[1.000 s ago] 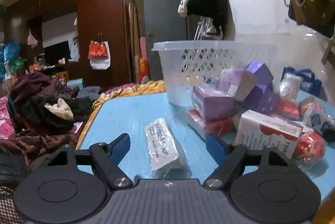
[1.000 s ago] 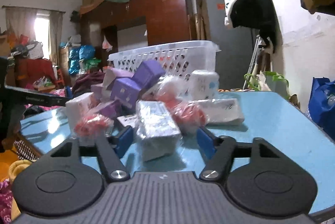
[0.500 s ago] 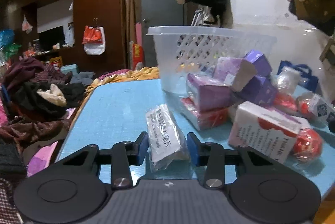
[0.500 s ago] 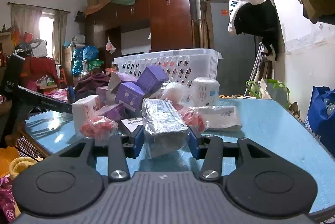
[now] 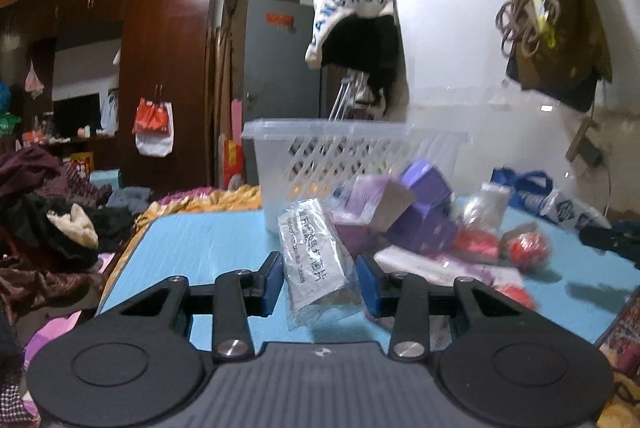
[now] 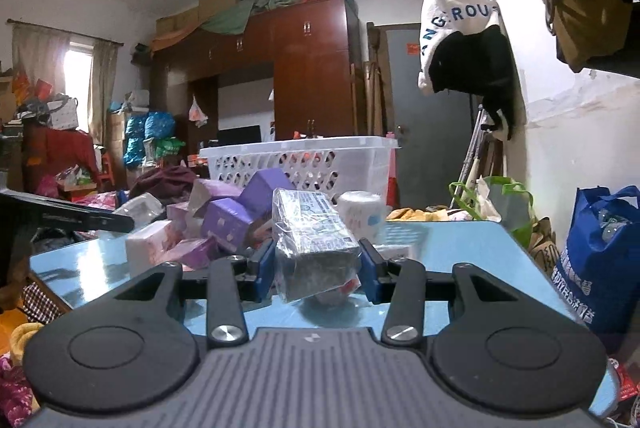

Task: Organize objects
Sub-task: 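Lift the bagged packet into the basket with left tool while right tool releases the grey box there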

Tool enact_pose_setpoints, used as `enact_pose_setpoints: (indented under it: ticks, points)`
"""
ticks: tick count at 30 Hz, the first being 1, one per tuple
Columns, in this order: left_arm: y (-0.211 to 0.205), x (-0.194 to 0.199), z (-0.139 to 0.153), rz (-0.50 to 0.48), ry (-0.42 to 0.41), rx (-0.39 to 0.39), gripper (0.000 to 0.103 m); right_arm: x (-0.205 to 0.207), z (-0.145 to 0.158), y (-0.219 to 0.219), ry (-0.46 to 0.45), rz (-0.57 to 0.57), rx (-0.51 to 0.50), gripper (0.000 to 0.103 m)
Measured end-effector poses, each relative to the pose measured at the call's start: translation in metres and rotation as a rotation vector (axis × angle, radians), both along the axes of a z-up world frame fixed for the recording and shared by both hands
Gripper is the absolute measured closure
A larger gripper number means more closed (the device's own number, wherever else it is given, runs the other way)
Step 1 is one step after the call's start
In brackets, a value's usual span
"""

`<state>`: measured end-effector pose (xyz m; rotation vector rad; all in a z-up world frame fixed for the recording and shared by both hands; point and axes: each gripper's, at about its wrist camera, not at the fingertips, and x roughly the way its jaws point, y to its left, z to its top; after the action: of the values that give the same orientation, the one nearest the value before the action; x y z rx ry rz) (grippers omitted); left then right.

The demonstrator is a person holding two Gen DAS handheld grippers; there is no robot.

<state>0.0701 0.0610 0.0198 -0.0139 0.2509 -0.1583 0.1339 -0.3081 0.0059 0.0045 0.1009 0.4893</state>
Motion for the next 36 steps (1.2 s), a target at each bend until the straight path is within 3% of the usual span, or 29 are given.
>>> enact_pose_setpoints:
  ticks: [11,17,22,30,32,33,34,36]
  points:
    - [-0.008,0.001,0.022,-0.039,-0.101,-0.048,0.059,0.015,0.035,0.007,-0.052,0.018,0.031,0.057]
    - [-0.017,0.045,0.073,-0.049,-0.16,-0.072,0.059,0.057,0.082,0.036,-0.078,0.063,0.029,0.056]
    - [-0.03,0.119,0.107,-0.029,-0.096,-0.064,0.059,0.122,0.108,0.077,-0.041,0.056,-0.015,0.057]
    - [-0.046,0.185,0.108,0.017,0.004,-0.015,0.058,0.178,0.102,0.096,0.041,-0.005,-0.064,0.056]
    - [-0.05,0.198,0.102,0.012,0.028,0.021,0.037,0.187,0.099,0.097,0.079,0.029,-0.08,0.055]
    - [-0.05,0.2,0.098,0.019,0.034,0.032,0.019,0.186,0.1,0.097,0.079,0.013,-0.082,0.046]
    - [-0.049,0.199,0.095,0.02,0.034,0.033,0.018,0.182,0.099,0.096,0.074,-0.007,-0.083,0.022]
    - [-0.039,0.186,0.091,0.018,0.023,-0.005,0.018,0.168,0.097,0.088,0.053,-0.026,-0.074,0.0]
